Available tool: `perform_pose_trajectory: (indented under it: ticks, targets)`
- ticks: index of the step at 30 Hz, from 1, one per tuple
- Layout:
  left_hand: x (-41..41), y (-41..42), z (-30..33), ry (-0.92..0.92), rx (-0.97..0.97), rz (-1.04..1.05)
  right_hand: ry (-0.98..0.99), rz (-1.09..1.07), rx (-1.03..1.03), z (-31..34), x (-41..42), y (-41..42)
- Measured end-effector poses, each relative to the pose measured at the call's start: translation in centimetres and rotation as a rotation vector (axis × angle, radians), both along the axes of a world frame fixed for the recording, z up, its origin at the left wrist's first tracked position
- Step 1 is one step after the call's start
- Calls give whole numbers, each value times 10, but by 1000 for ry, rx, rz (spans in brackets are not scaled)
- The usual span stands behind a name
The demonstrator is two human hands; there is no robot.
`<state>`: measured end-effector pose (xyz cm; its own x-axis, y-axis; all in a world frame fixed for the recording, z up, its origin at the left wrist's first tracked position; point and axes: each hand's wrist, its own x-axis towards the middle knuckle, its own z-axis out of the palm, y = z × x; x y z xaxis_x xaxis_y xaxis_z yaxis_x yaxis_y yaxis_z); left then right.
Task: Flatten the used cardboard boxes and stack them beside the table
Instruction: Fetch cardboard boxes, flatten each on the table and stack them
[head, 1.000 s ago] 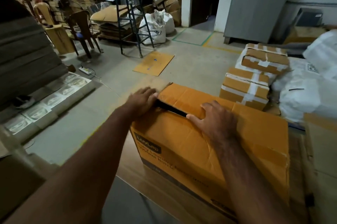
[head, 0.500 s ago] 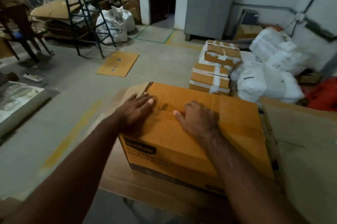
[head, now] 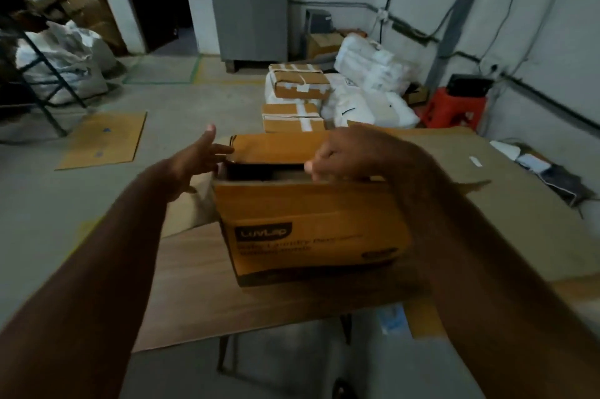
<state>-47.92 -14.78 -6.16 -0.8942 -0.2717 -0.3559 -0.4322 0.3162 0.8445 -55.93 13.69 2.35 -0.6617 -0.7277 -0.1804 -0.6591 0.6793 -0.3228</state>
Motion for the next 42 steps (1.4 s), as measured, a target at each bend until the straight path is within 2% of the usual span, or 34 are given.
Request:
perform_pose_trajectory:
  ticks: [2, 3, 5, 7, 8, 11, 14, 19, 22, 25, 28, 30, 32, 34, 36, 39, 42]
  targets:
    - [5, 16, -6, 28, -68, -64, -142, 76, 186, -14, 21, 8]
    - [6, 27, -13, 73, -107, -94, -137, 74, 242, -32, 29, 8]
    - [5, 42, -36, 97, -384, -145, -88, 18, 331, -79, 41, 4]
    - [2, 51, -63, -2, -706, -137, 28, -54, 318, -124, 52, 2]
    - [2, 53, -75, -30, -803, -128, 124, -91, 276, -141, 57, 2]
    - [9, 64, -79, 14, -934, -105, 382, -158, 161, -171, 66, 1]
    - [9, 62, -78, -3, -974, -95, 419, -165, 130, -174, 66, 0]
    - [13, 66, -80, 64, -1062, -83, 271, -112, 78, -166, 55, 13]
    - [12, 62, -79, 75, -1061, -97, 214, -164, 33, -162, 51, 20]
    - [7, 65, -74, 28, -1084, -93, 155, -292, -66, -154, 44, 19]
    - [-5, 76, -65, -116, -1061, -57, 126, -386, -10, -145, 35, 22]
    - [-17, 83, -61, -192, -962, 12, 169, -447, 22, -141, 24, 29]
    - [-32, 92, -58, -212, -884, 74, 317, -484, 30, -134, 9, 44]
    - [-43, 101, -56, -242, -866, 147, 467, -520, 20, -124, -13, 66]
    - [-48, 109, -61, -276, -898, 199, 499, -589, 47, -118, -42, 94]
    - [-46, 110, -77, -246, -968, 227, 322, -715, 78, -131, -78, 129]
    - [-42, 105, -90, -222, -1004, 240, 53, -776, -40, -153, -87, 145]
